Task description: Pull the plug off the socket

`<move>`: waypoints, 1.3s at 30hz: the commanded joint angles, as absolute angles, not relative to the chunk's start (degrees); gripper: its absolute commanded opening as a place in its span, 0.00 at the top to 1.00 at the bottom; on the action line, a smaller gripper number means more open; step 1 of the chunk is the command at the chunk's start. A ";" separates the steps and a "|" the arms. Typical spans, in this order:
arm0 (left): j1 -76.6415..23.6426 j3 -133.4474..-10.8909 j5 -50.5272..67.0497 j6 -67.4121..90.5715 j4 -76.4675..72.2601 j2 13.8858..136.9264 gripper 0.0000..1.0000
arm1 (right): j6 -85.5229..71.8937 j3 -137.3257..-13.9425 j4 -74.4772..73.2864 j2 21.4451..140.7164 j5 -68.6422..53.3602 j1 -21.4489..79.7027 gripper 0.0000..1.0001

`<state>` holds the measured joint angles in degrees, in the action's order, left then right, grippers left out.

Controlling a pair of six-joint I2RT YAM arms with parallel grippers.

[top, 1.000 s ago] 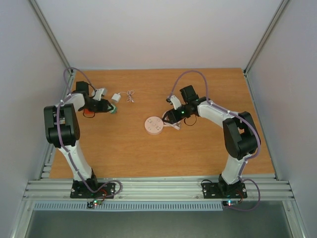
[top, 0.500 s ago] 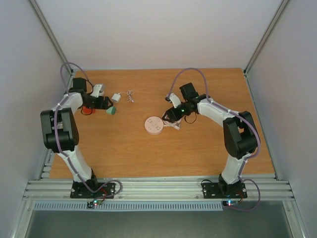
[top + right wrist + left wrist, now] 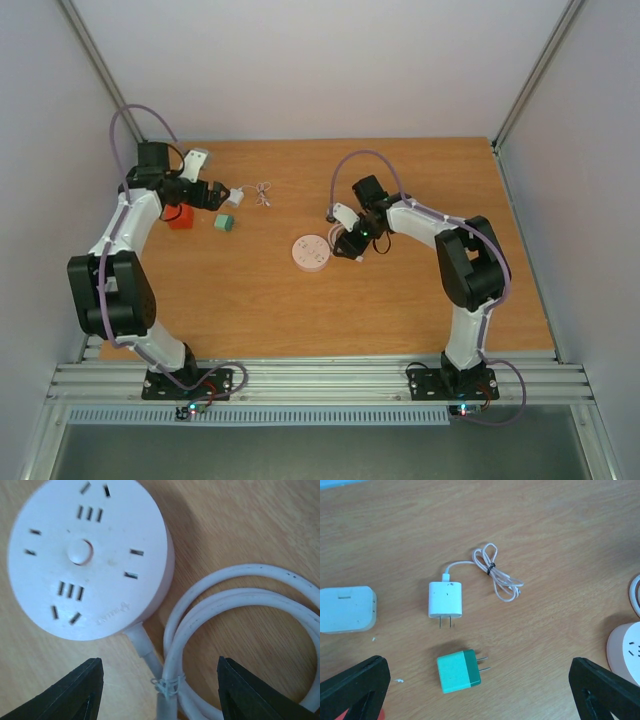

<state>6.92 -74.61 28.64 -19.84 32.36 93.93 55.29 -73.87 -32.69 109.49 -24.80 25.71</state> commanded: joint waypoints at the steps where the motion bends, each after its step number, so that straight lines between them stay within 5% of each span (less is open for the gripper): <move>1: 6.76 -74.73 28.21 -20.92 31.10 91.25 0.00 | 61.47 -76.03 -32.94 111.74 -19.85 26.59 0.36; 8: 6.76 -73.80 27.60 -20.92 30.76 90.44 0.00 | 62.27 -75.78 -30.78 114.57 -16.27 27.42 0.40; 16: 6.77 -74.26 27.53 -21.08 30.44 90.35 0.00 | 59.17 -73.63 -27.96 113.68 -14.42 26.73 0.63; 21: 6.72 -74.67 27.50 -21.20 30.28 90.79 0.00 | 55.39 -73.76 -29.43 113.09 -15.32 23.56 0.69; 39: 6.80 -78.51 27.27 -18.49 30.14 93.12 0.00 | 49.99 -66.36 -30.67 106.99 -17.69 2.66 0.71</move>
